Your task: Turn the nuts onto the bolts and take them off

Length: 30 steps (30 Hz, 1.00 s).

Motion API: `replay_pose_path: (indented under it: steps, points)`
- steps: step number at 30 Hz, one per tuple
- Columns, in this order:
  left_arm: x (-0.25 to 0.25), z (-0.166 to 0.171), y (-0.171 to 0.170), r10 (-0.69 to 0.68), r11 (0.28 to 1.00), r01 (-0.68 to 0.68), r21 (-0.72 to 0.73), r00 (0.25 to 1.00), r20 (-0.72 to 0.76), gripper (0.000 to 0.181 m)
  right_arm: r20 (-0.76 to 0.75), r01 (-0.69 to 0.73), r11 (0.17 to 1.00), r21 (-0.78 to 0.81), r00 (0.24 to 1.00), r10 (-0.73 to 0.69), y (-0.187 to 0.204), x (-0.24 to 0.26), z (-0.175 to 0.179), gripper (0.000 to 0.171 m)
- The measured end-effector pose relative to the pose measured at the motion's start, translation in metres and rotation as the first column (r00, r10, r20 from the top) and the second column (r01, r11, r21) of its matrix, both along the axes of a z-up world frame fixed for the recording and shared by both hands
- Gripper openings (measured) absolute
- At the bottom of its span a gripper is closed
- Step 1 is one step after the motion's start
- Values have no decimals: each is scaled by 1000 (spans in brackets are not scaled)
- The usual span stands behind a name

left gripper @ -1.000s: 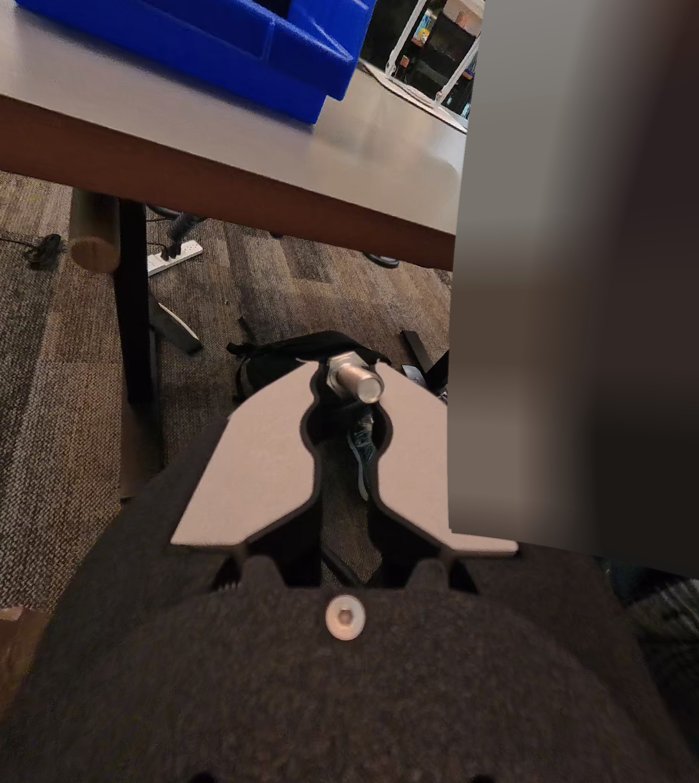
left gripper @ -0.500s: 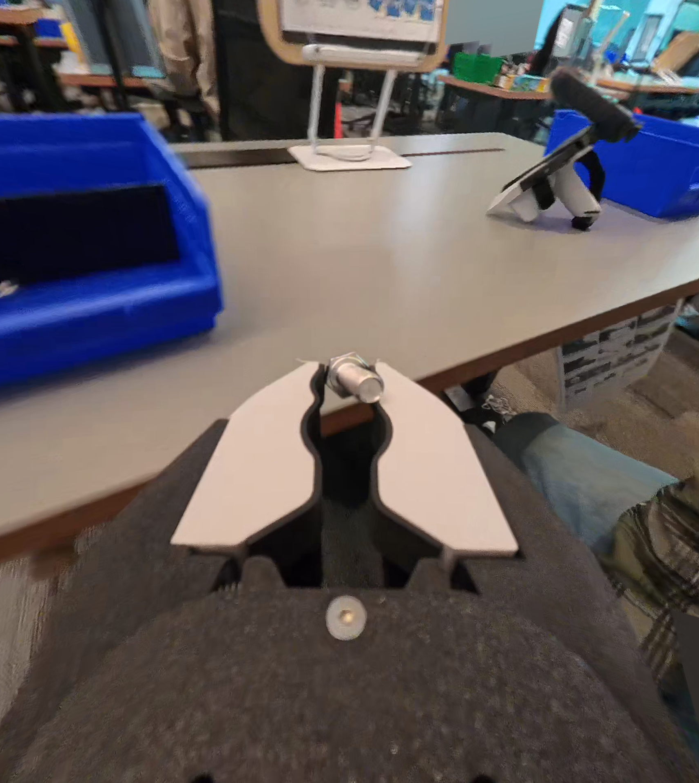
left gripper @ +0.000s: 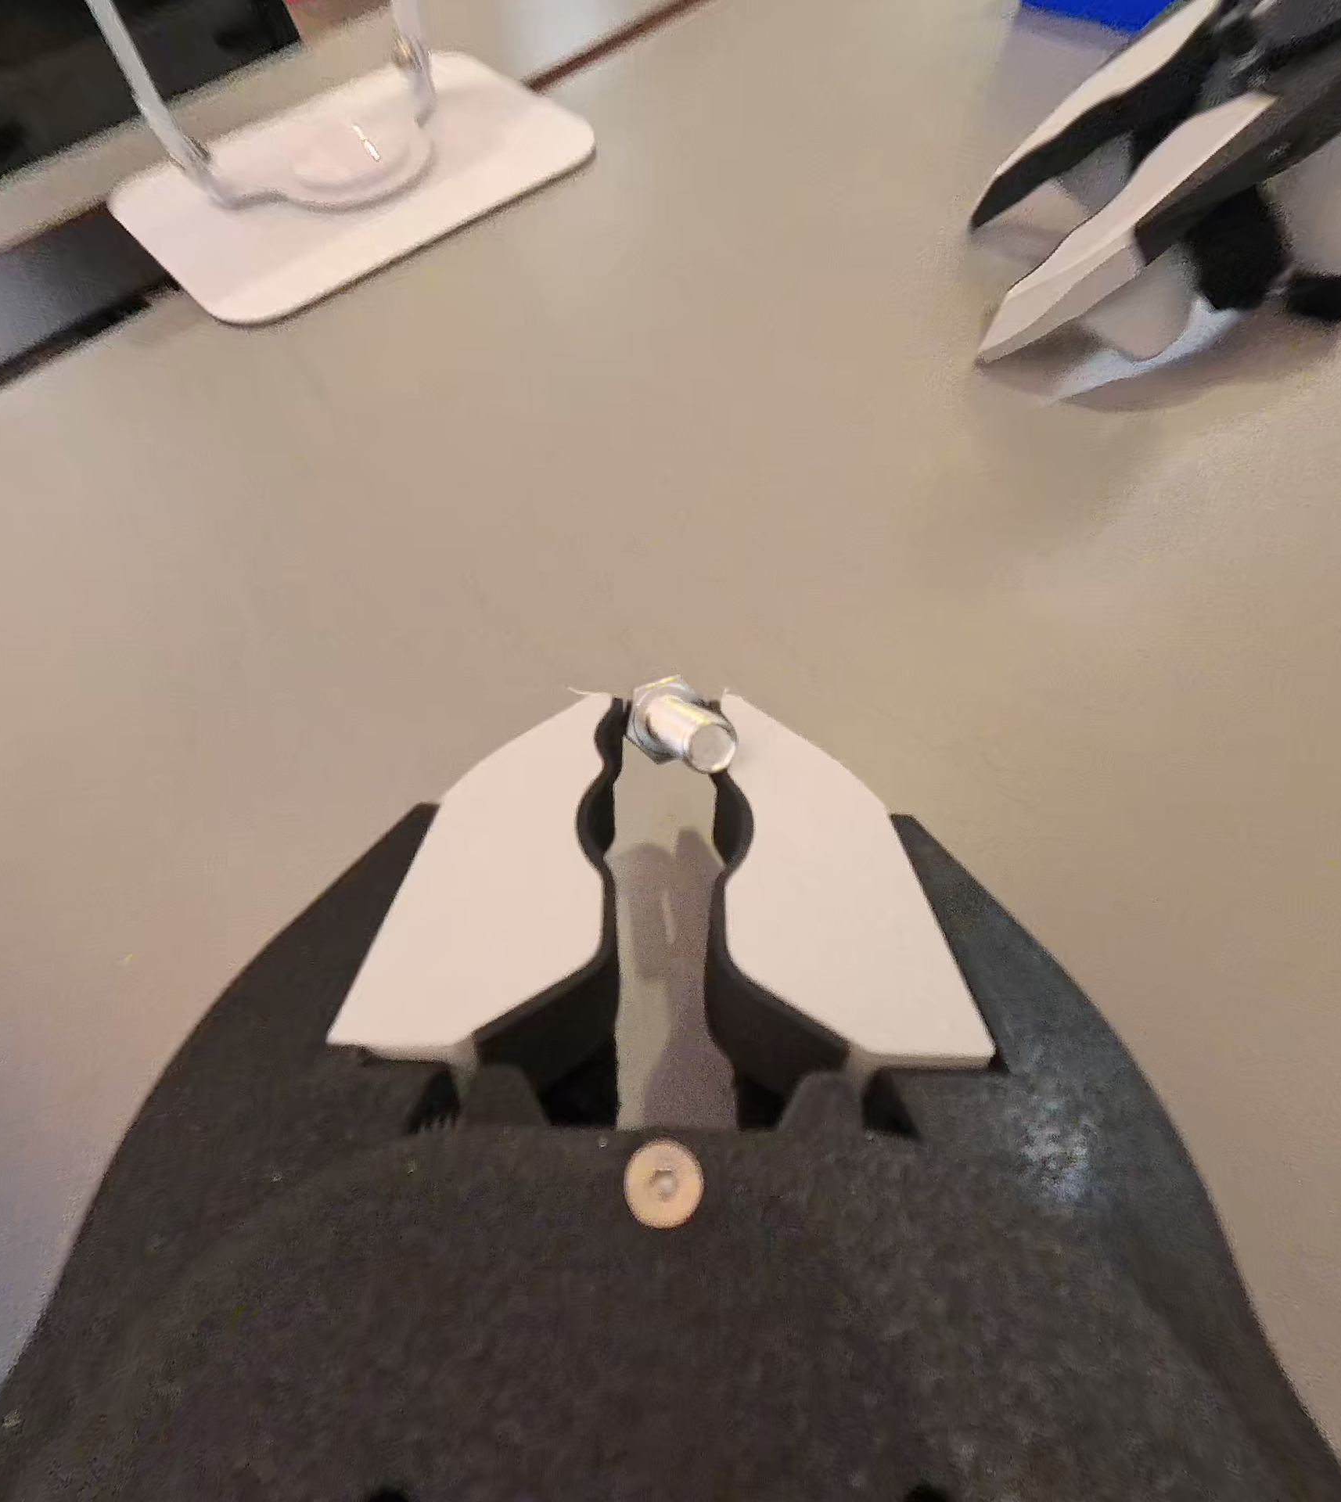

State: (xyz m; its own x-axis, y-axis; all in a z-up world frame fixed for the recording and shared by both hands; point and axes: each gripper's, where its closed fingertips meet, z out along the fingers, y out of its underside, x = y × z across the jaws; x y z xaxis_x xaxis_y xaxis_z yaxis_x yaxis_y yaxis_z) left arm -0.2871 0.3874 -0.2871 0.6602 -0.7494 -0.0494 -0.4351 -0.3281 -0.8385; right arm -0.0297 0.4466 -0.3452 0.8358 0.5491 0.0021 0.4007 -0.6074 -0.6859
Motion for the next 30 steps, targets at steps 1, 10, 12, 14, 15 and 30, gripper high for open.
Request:
replay_pose_path:
  steps: [1,10,12,14,15,30]
  points:
    - [5,-10,10,-12,1000,12,-25,1000,-9,19,0,0,1000,0,1000,0,0,0,0,91]
    - [8,-50,42,-61,993,39,-108,976,-207,19,0,0,1000,0,1000,0,0,0,0,91]
    - [5,-51,42,-60,992,36,-123,978,-199,20,0,0,1000,0,1000,0,0,0,0,91]
    - [3,-51,42,-60,991,35,-131,980,-192,20,0,0,1000,0,1000,0,0,0,0,91]
    - [3,-51,42,-60,991,35,-131,980,-192,20,0,0,1000,0,1000,0,0,0,0,91]
    - [-20,-50,56,165,976,-189,-108,966,-197,72,0,0,1000,0,1000,0,0,0,0,91]
